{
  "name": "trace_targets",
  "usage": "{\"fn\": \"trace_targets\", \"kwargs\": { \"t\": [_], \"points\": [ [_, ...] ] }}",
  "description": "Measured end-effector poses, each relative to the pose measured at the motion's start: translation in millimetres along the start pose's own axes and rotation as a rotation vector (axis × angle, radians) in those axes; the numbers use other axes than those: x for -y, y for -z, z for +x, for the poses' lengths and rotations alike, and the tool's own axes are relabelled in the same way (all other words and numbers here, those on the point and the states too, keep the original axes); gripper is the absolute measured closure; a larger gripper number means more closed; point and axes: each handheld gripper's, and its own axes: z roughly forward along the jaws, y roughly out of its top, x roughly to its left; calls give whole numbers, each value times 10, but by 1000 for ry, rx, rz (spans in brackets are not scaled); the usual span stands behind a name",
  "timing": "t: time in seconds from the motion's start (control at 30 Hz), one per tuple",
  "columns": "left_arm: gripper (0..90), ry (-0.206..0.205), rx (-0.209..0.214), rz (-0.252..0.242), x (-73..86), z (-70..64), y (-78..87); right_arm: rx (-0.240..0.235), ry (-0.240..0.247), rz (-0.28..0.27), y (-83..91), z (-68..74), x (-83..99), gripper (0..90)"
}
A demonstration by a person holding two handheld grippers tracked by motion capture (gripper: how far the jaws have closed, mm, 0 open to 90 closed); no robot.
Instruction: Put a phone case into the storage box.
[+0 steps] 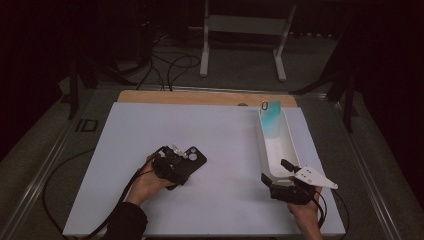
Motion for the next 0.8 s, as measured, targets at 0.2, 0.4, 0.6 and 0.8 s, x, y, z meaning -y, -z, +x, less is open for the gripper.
{"fn": "trace_targets", "kwargs": {
  "t": [0.2, 0.4, 0.6, 0.8],
  "points": [
    [161, 6, -15, -53, -13, -18, 91, 3, -7, 2, 5, -3, -6, 111],
    [160, 8, -28, -104, -31, -69, 223, -2, -4, 10, 0, 26, -33, 112],
    [159, -7, -30, -150, -63, -131, 328, -19, -28, 47, -35, 46, -37, 100],
    [159, -26, -33, -179, -87, -198, 401, -52, -46, 59, -66, 60, -89, 96]
  ]
}}
